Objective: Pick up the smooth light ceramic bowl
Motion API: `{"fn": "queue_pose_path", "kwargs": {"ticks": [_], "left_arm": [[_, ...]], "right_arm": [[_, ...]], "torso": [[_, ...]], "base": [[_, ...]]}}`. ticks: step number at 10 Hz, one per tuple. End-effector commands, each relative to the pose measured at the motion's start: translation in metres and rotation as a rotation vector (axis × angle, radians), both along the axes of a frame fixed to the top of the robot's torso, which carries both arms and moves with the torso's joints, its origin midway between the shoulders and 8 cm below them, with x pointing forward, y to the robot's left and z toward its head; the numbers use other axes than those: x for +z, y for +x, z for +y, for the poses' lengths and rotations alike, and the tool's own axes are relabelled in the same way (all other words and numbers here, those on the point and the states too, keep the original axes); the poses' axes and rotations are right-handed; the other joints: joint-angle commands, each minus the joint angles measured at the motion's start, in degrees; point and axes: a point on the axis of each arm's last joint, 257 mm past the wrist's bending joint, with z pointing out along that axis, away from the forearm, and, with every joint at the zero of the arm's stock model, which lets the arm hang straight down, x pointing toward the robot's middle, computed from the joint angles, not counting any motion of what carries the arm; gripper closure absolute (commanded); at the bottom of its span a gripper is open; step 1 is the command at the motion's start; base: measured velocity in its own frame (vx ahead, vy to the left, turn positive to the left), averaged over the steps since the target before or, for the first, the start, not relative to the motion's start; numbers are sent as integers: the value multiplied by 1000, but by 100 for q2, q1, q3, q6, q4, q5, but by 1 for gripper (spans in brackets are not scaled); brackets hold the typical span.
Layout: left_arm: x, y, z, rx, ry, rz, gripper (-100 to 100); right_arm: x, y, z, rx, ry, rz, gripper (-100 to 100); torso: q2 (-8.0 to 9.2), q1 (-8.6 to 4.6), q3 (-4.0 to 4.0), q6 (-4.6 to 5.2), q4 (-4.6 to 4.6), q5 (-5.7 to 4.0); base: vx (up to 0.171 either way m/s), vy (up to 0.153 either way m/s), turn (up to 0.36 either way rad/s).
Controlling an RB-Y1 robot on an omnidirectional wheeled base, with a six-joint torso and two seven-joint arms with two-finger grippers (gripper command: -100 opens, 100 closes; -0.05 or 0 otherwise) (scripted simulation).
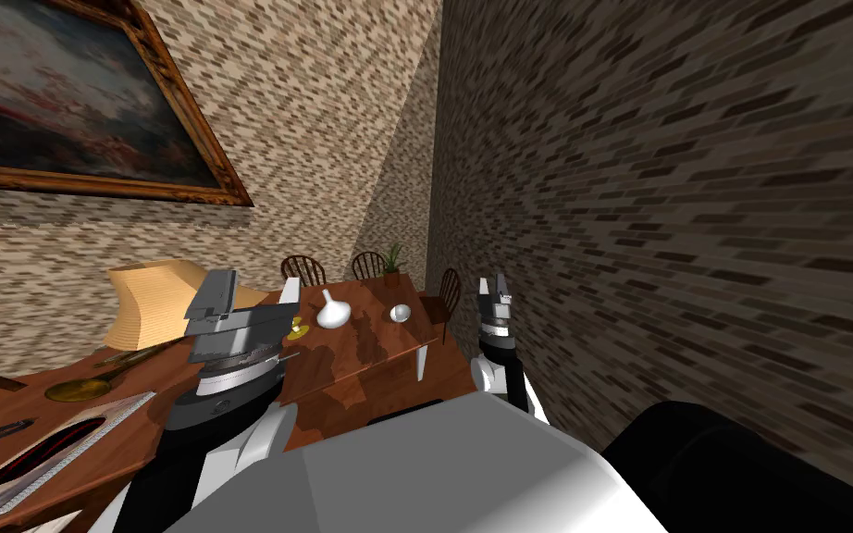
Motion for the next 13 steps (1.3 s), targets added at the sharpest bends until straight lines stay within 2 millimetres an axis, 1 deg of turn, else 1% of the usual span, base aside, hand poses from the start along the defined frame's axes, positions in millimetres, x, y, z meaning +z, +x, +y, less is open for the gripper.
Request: {"fn": "queue_pose_path", "kwargs": {"ticks": [1, 3, 4, 5, 7, 8, 10, 11, 12, 13], "left_arm": [[0, 0, 0, 0, 0, 0, 0], [0, 0, 0, 0, 0, 0, 0], [0, 0, 0, 0, 0, 0, 0], [0, 0, 0, 0, 0, 0, 0], [0, 0, 0, 0, 0, 0, 0], [0, 0, 0, 0, 0, 0, 0], [0, 0, 0, 0, 0, 0, 0], [0, 0, 0, 0, 0, 0, 0], [0, 0, 0, 0, 0, 0, 0], [0, 0, 0, 0, 0, 0, 0]], "right_arm": [[-4, 2, 5, 18, -35, 20, -100], [-15, 6, 11, 44, -87, 66, -100], [-23, 9, 14, 57, -113, 97, -100], [-23, 9, 16, 63, -126, 100, -100], [-48, 15, 21, 87, -183, 181, -100], [-48, 15, 22, 94, -197, 184, -100], [-81, 21, 26, 114, -257, 287, -100], [-82, 21, 27, 121, -274, 290, -100], [-102, 23, 28, 131, -309, 349, -100], [-102, 23, 28, 133, -315, 350, -100]], "torso": [[0, 0, 0, 0, 0, 0], [15, -2, 8, -1, 3, 0], [23, -3, 13, 0, 5, -1], [31, -3, 17, -1, 7, -1], [24, 3, 14, -1, 5, 0], [31, 5, 18, -2, 7, 1], [23, 4, 14, -1, 5, 1], [30, 6, 17, -2, 7, 1], [29, 7, 17, 1, 7, 2], [27, 11, 16, -2, 6, 2]], "base": [[-17, 4, 59], [-57, -1, 94], [-84, -1, 121], [-62, 2, 44], [-69, 19, 155], [-64, 15, 54], [-67, 24, 186], [-74, 28, 73], [-69, 42, 147], [-54, 26, 88]]}}
